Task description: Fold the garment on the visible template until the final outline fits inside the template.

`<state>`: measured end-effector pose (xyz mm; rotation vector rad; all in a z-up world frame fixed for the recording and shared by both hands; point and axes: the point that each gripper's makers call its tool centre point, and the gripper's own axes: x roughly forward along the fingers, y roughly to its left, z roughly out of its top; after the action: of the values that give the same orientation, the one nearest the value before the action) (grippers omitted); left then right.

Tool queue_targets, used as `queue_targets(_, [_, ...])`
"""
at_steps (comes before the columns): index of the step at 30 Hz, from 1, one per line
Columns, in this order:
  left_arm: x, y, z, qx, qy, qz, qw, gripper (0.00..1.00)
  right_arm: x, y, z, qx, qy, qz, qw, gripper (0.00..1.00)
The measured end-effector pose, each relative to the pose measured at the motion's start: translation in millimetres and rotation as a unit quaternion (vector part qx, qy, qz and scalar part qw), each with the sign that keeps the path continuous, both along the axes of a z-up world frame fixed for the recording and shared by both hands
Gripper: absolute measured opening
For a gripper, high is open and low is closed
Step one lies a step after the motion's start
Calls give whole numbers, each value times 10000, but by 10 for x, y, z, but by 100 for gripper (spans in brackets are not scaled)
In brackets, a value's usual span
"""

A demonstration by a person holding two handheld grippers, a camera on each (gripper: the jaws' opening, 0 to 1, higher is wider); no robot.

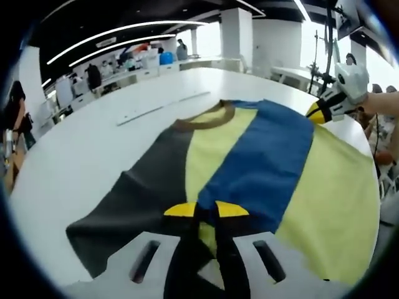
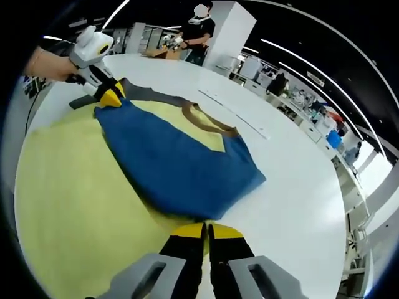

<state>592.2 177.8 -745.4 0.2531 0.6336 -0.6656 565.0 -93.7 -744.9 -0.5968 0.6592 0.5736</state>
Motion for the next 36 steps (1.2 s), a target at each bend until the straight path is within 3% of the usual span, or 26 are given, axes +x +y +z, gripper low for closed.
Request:
queue_targets(13, [-9,-7,1,-59,116,150,9998,0,3,-64,51,33,-79,-62,9999,0])
queue_targets(22, [-3,-10,3,-100,166,256,9995,0,33,-198,88,565,0,-551,9969,0])
queue_targets(28, [20,2,4,-105,188,326,9992,0,15,-263,63,1033,170,-940,9900,0])
queue_targets(32, [28,1,5,-107,191,376,9991,0,-6,-315,10,1435,384,-1429,9785,0])
queue_targets(34, [32,4,4,-131,211,433,9988,0,-25,-339,-78,1983,704,-1957,9578,0])
queue_targets(36, [37,8,1,-148,232,476,9985,0,11,-368,-78,2532,749,-2377,9348,0])
